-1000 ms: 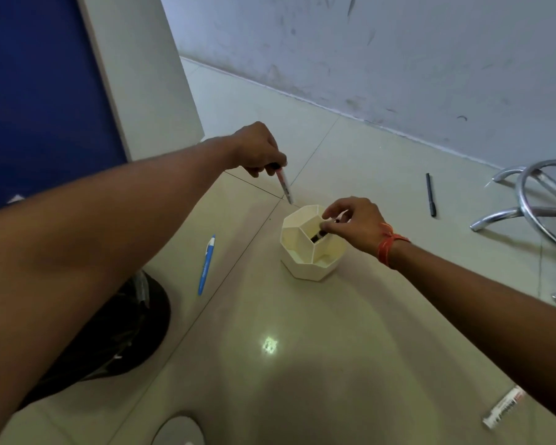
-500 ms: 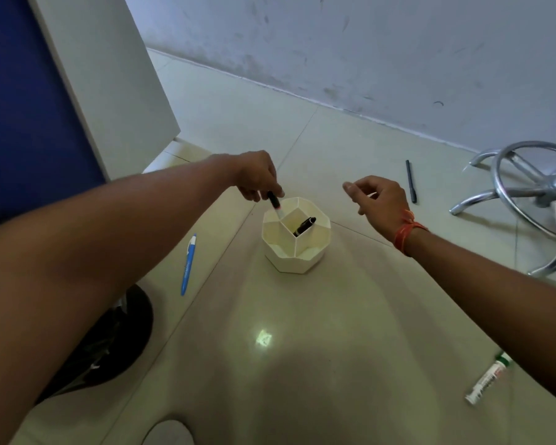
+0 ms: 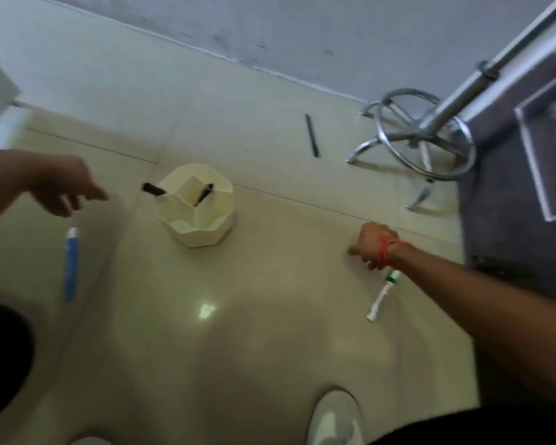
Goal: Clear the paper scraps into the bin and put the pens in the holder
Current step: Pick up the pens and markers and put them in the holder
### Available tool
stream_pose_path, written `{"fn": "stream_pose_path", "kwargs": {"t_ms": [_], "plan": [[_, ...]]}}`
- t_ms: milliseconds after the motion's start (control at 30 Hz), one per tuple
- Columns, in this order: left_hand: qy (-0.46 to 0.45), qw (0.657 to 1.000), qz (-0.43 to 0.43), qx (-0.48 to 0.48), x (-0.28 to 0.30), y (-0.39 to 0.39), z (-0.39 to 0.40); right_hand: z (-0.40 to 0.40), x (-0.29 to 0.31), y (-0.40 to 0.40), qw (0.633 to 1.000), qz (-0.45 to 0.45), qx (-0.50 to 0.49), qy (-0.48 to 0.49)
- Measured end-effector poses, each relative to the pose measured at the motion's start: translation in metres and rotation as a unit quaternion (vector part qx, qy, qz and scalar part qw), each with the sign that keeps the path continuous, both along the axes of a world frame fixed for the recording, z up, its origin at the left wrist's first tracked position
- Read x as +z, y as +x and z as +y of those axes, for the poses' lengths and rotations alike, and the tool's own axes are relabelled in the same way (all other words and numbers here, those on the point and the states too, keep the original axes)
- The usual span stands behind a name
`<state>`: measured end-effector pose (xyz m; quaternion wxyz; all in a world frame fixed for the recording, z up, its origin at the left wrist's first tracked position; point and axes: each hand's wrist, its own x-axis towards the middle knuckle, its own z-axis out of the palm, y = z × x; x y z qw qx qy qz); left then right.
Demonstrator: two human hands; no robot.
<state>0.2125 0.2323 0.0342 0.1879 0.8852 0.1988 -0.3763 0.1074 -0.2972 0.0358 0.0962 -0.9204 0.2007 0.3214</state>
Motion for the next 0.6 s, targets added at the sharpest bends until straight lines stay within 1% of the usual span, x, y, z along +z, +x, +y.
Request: {"fn": "stream_pose_path", "kwargs": {"t_ms": [100,200,300,367,400,500,600], "plan": [[0.019,0.999,-0.035,-0.007,-0.012,0.012,-0.003,-0.031,-0.021,-0.045,0.998,0.021,-0.048,-0.036],[0.007,0.998,-0.057,-0.030,-0.006,0.023,-0.018,-0.041,-0.037,-0.065,0.995,0.008,-0.097,-0.030],[-0.029,0.996,-0.079,-0.038,0.014,0.027,-0.043,-0.040,-0.043,-0.069,0.992,-0.063,-0.103,-0.036],[-0.052,0.992,-0.110,-0.045,0.025,0.026,-0.057,-0.041,-0.044,-0.073,0.986,-0.125,-0.091,-0.062],[-0.061,0.989,-0.126,-0.052,0.030,0.024,-0.064,-0.044,-0.045,-0.077,0.983,-0.136,-0.101,-0.076],[-0.089,0.978,-0.174,-0.076,0.041,0.019,-0.081,-0.050,-0.051,-0.087,0.978,-0.101,-0.157,-0.089],[-0.104,0.970,-0.201,-0.092,0.048,0.018,-0.091,-0.046,-0.057,-0.089,0.976,-0.124,-0.168,-0.061]]}}
